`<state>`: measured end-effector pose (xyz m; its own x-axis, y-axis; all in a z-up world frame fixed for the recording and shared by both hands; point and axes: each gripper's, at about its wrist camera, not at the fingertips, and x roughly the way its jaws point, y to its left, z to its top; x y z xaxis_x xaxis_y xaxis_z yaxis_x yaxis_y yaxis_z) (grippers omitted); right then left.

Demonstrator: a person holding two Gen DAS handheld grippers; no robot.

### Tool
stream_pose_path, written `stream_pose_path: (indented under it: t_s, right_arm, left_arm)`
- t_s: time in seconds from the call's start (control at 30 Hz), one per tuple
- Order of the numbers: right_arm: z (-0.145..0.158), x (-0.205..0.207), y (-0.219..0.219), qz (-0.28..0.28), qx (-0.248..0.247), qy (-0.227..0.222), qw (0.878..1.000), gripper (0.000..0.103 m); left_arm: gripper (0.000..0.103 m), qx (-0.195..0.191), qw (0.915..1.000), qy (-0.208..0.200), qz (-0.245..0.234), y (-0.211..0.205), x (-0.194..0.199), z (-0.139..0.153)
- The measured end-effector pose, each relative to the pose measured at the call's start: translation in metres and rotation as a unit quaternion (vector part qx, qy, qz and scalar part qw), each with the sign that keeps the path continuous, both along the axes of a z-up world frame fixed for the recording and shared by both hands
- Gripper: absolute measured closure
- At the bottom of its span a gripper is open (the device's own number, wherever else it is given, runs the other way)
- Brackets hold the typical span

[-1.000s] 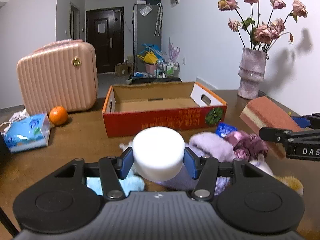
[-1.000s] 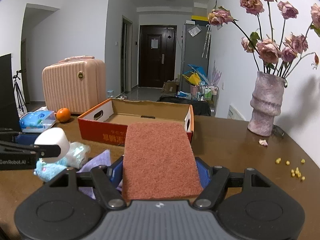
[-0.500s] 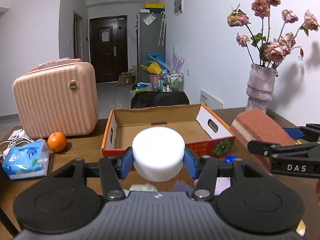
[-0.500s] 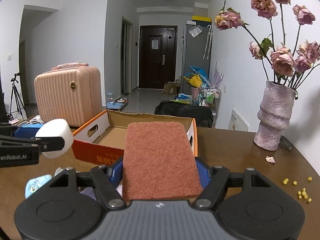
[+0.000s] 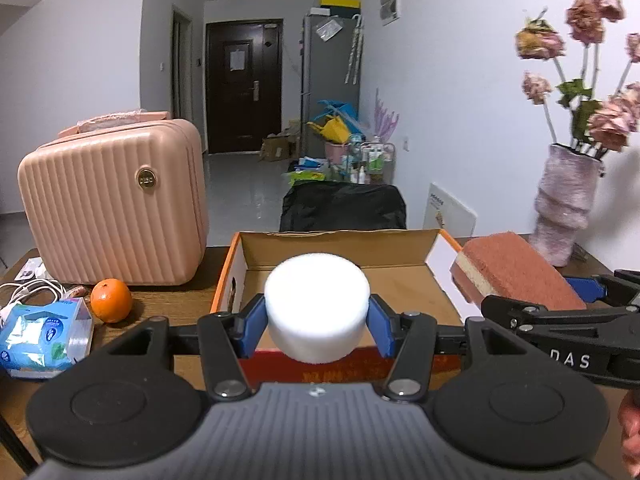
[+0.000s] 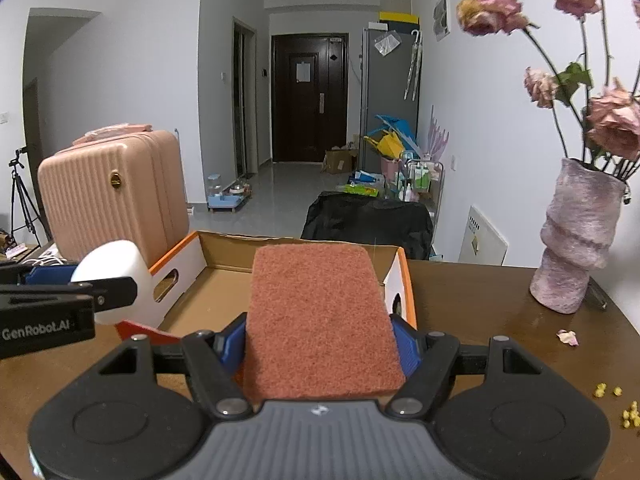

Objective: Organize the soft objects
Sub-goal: 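Carry both sponges into the cardboard box and open both grippers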

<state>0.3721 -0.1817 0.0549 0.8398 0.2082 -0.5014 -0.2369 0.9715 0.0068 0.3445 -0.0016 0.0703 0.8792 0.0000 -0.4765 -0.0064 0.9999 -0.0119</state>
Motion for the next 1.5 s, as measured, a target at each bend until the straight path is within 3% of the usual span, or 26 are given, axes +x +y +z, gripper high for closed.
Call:
stream_pose_path:
  t_s: [0.63, 1.17, 1.3, 1.37, 1.43, 1.5]
  right_arm:
    - [-0.027, 0.096, 0.025, -0.027, -0.019, 0.049, 0.998, 0.032]
    - [-0.066, 0.143, 0.033, -0.051, -0.034, 0.083, 0.995, 0.032]
    - [-0.07, 0.143, 0.029, -0.043, -0.028, 0.092, 0.994, 0.031]
    - [-0.069, 0.142, 0.028, -0.043, -0.027, 0.09, 0.995, 0.016]
    - [-0.069, 0.143, 0.027, -0.043, -0.027, 0.089, 0.995, 0.005]
    - [-0.069, 0.14, 0.026, -0.045, -0.029, 0.086, 0.995, 0.005]
  left_arm:
    - [0.048, -0.003, 0.9974, 0.048, 0.053, 0.002, 0.094, -0.019]
    - [0.048, 0.009, 0.9913, 0.098, 0.088, 0.009, 0.149, -0.053]
    - [0.042, 0.004, 0.9914, 0.1, 0.084, 0.011, 0.149, -0.057]
    - [0.032, 0.0, 0.9922, 0.096, 0.08, 0.013, 0.147, -0.057]
    - [0.013, 0.001, 0.9925, 0.09, 0.083, 0.014, 0.145, -0.056]
    - [0.001, 0.0, 0.9928, 0.082, 0.087, 0.015, 0.141, -0.054]
